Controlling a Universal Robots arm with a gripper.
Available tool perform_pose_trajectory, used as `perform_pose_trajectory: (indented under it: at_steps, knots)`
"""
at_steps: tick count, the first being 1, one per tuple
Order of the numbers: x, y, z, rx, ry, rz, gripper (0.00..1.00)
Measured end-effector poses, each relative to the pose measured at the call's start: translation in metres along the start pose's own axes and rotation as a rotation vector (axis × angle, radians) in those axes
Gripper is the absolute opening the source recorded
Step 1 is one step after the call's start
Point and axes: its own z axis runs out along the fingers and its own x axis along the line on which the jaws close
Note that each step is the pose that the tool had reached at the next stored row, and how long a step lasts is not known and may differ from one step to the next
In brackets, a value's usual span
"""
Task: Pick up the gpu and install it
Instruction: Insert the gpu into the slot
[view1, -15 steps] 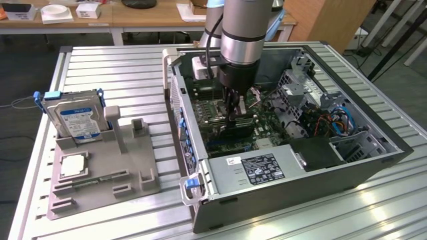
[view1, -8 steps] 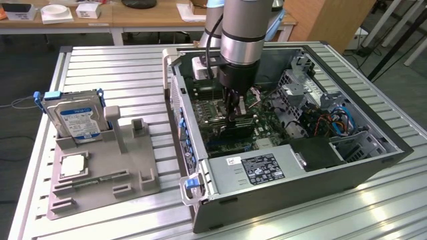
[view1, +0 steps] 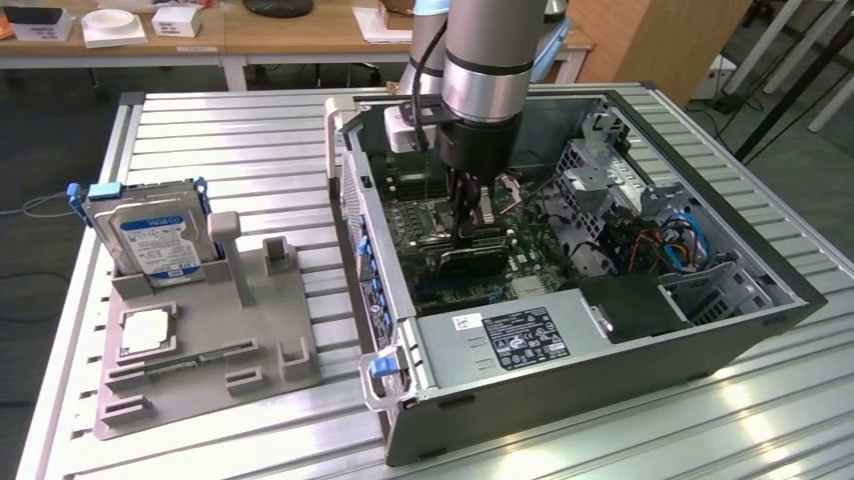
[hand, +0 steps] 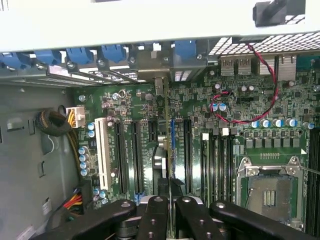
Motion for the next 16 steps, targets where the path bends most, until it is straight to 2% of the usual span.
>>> perform_pose_trajectory:
  at_steps: [2, 7, 16]
  knots:
    - [0.0, 0.0012, -0.0003, 0.0005, 0.0004, 0.0, 0.15]
    - [0.001, 0.0105, -0.0006, 0.0082, 0.0001, 0.001, 0.15]
    - [0.002, 0.0255, -0.0013, 0.0166, 0.0001, 0.001, 0.15]
